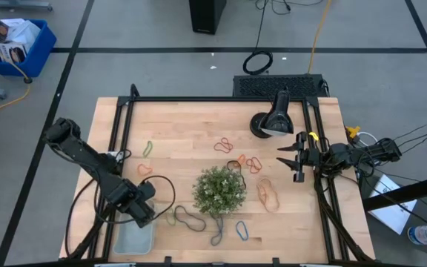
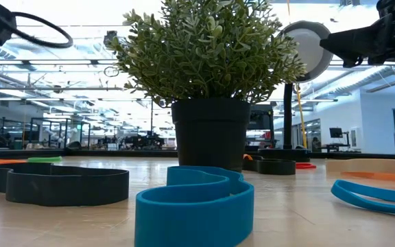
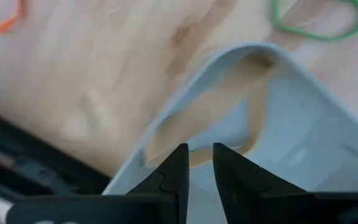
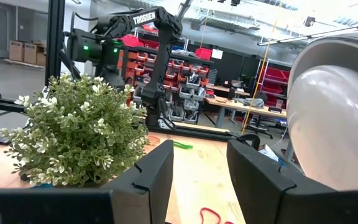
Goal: Pick and place rubber bands into bin
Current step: Put the left light brown rubber band into the blue bin, then put the top green rubber band into the blue bin
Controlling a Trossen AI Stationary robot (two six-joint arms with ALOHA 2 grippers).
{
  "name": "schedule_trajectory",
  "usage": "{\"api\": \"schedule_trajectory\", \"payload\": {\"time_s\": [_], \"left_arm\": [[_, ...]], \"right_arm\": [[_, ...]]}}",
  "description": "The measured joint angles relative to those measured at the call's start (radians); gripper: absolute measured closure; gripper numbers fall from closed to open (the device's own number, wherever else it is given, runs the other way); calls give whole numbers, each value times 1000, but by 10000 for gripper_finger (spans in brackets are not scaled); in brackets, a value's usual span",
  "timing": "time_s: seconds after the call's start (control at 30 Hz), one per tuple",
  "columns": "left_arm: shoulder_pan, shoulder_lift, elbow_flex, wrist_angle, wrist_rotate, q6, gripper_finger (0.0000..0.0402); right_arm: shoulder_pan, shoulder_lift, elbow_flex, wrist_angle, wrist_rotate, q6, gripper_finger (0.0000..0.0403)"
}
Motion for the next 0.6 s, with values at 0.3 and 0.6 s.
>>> {"api": "schedule_trajectory", "payload": {"time_s": [0.3,0.6], "left_arm": [[0,0,0,168,77,27,325],[30,-36,31,163,41,107,325]], "right_arm": [[0,0,0,0,0,-2,259],[0,0,0,0,0,-7,258]]}}
